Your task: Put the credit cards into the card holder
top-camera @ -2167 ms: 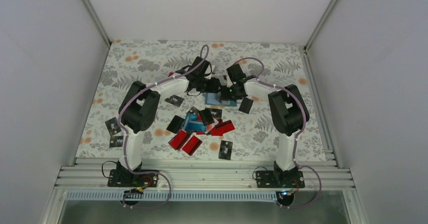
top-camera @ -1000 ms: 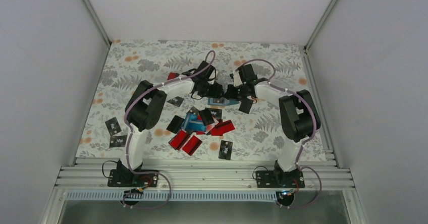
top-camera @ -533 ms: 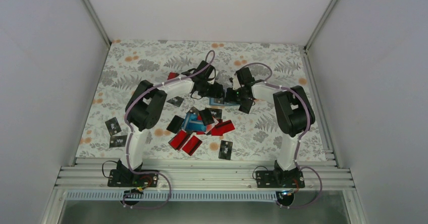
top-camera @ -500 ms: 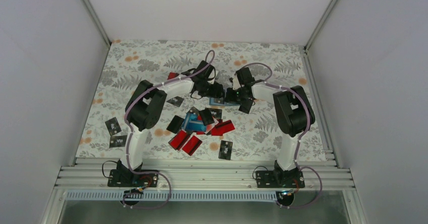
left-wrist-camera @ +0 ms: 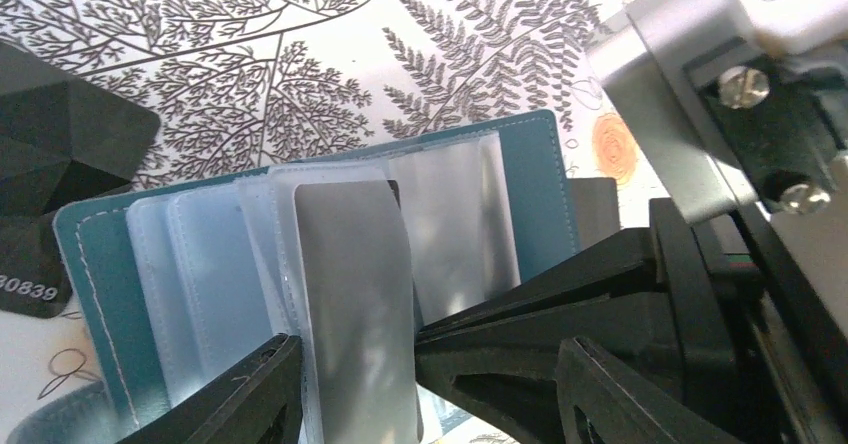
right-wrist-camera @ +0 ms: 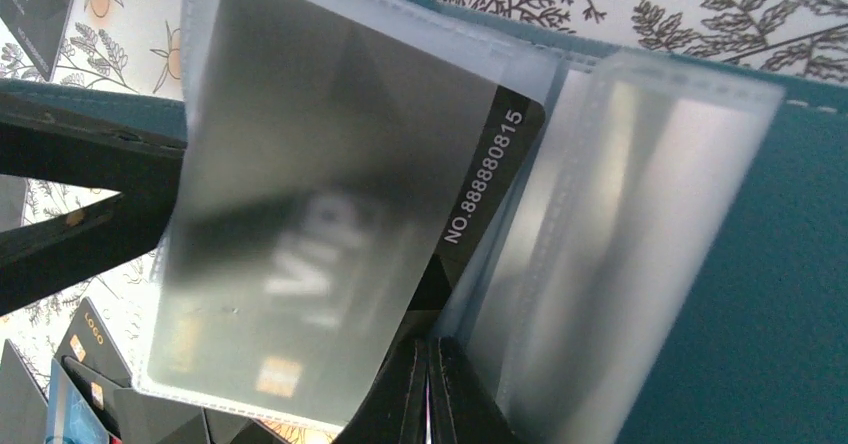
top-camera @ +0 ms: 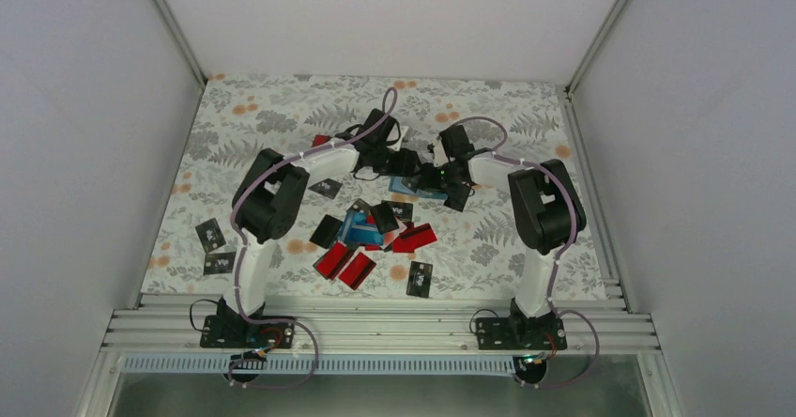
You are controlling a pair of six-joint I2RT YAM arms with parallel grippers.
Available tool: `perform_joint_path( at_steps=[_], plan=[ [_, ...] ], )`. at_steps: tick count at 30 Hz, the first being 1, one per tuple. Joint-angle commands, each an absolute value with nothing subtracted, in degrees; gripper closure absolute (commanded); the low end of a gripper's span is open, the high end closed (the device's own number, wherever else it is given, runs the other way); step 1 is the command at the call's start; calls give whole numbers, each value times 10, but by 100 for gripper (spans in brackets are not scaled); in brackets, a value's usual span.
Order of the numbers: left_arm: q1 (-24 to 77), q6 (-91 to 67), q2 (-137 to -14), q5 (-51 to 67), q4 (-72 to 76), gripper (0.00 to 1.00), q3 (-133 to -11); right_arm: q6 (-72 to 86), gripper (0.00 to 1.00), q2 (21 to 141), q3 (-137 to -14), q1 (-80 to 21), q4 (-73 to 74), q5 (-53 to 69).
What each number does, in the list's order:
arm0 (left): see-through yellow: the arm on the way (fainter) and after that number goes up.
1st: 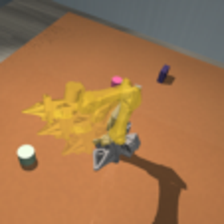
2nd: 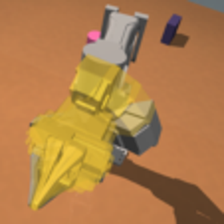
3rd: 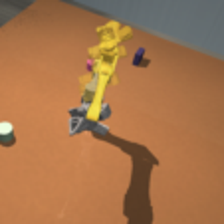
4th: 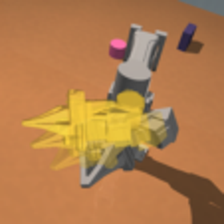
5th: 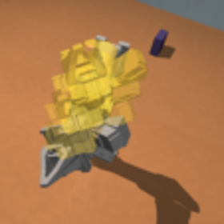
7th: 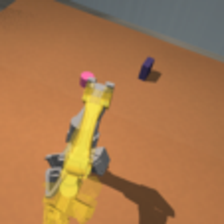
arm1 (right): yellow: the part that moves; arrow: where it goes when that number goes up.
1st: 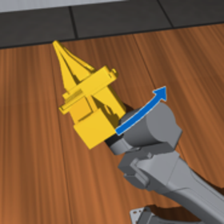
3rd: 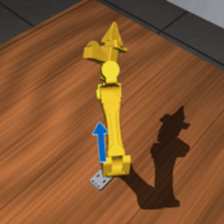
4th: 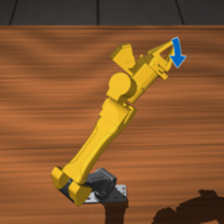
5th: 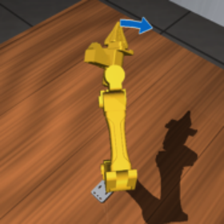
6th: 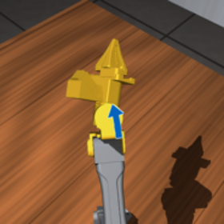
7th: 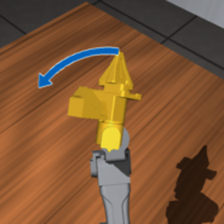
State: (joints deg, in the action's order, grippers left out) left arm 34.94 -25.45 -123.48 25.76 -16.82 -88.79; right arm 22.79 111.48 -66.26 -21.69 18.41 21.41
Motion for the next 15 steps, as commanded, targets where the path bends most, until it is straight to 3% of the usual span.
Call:
perform_joint_path(
  at_steps=[1, 9, 15],
  plan=[
    [356, -287, -1246, 336, -127, 38, -875, 232, 96, 1142, -659, -214, 180, 190],
    [346, -326, -1238, 355, -93, 42, -842, 239, 96, 1138, -648, -208, 171, 196],
    [347, -318, -1241, 321, -108, 64, -844, 241, 96, 1131, -647, -205, 172, 198]
  ],
)
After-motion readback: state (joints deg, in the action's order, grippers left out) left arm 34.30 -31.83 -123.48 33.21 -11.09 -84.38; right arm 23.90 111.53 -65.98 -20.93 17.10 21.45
